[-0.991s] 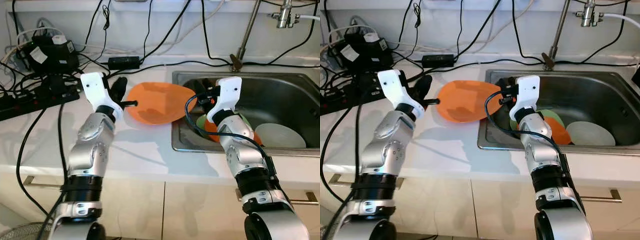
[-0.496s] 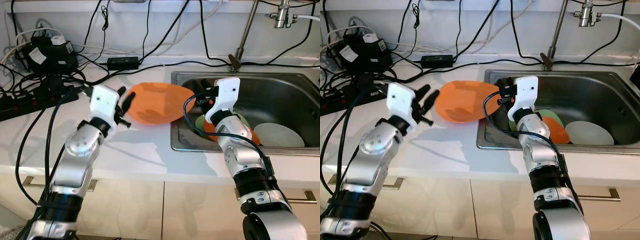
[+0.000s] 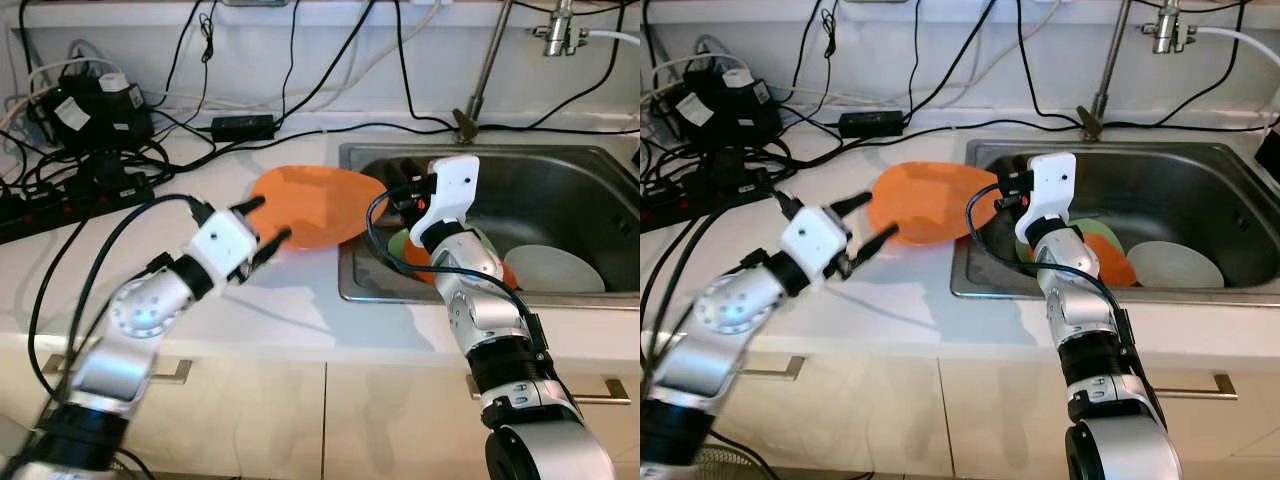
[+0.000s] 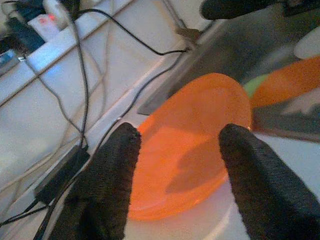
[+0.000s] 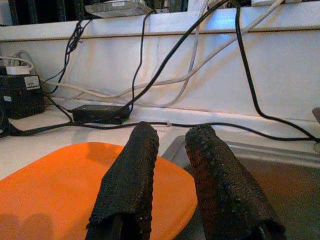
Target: Kitchen organization
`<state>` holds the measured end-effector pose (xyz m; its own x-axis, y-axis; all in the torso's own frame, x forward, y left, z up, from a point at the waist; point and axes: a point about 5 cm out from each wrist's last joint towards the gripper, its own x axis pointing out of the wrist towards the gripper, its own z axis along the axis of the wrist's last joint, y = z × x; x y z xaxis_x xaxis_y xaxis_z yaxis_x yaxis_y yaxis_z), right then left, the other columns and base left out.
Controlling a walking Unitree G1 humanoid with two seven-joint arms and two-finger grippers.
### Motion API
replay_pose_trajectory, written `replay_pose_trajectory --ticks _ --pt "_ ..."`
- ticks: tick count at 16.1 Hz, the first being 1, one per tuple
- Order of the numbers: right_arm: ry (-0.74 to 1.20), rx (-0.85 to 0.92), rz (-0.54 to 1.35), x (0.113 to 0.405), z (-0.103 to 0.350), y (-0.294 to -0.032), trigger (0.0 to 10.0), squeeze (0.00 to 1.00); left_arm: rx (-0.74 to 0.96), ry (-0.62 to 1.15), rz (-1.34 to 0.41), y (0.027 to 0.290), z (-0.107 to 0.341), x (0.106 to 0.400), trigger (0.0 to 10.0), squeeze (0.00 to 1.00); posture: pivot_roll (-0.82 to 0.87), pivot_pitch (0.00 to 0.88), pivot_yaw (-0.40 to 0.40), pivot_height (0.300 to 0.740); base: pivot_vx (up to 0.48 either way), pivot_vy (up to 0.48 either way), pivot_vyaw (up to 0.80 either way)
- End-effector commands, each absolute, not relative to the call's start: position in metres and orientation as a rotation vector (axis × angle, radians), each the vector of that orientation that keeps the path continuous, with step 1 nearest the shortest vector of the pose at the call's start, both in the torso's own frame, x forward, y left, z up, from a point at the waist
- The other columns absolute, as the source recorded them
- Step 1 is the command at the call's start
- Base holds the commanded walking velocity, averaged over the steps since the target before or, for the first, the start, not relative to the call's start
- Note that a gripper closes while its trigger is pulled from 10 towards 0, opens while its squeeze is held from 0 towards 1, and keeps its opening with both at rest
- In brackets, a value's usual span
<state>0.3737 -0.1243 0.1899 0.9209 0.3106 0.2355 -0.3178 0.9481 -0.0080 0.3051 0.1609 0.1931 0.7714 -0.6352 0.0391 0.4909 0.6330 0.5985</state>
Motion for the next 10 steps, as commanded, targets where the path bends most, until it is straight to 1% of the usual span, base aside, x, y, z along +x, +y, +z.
replay_pose_trajectory --ticks 1,3,6,8,9,10 --pt "-0.242 0.030 0.322 0.375 0.192 -0.122 10.0 0.00 0.625 -0.274 -0.703 0.156 0.200 0.303 10.0 1.00 0.08 0.000 0.049 0.740 0.000 0.000 0.00" --pt "-0.242 0.031 0.325 0.375 0.192 -0.121 10.0 0.00 0.688 -0.249 -0.769 0.153 0.205 0.304 10.0 1.00 0.08 0.000 0.053 0.740 0.000 0.000 0.00" --pt "-0.245 0.030 0.321 0.375 0.192 -0.123 10.0 0.00 0.733 -0.227 -0.829 0.148 0.204 0.305 10.0 1.00 0.07 0.000 0.060 0.740 0.000 0.000 0.00" --pt "-0.246 0.030 0.317 0.375 0.192 -0.124 10.0 0.00 0.795 -0.203 -0.861 0.146 0.201 0.306 10.0 1.00 0.06 0.000 0.062 0.740 0.000 0.000 0.00" --pt "-0.246 0.030 0.317 0.375 0.192 -0.124 10.0 0.00 0.816 -0.194 -0.873 0.146 0.200 0.307 10.0 0.00 0.06 0.000 0.064 0.740 0.000 0.000 0.00" --pt "-0.246 0.029 0.318 0.375 0.192 -0.124 10.0 0.00 0.851 -0.178 -0.893 0.145 0.198 0.307 10.0 0.00 0.06 0.000 0.065 0.740 0.000 0.000 0.00"
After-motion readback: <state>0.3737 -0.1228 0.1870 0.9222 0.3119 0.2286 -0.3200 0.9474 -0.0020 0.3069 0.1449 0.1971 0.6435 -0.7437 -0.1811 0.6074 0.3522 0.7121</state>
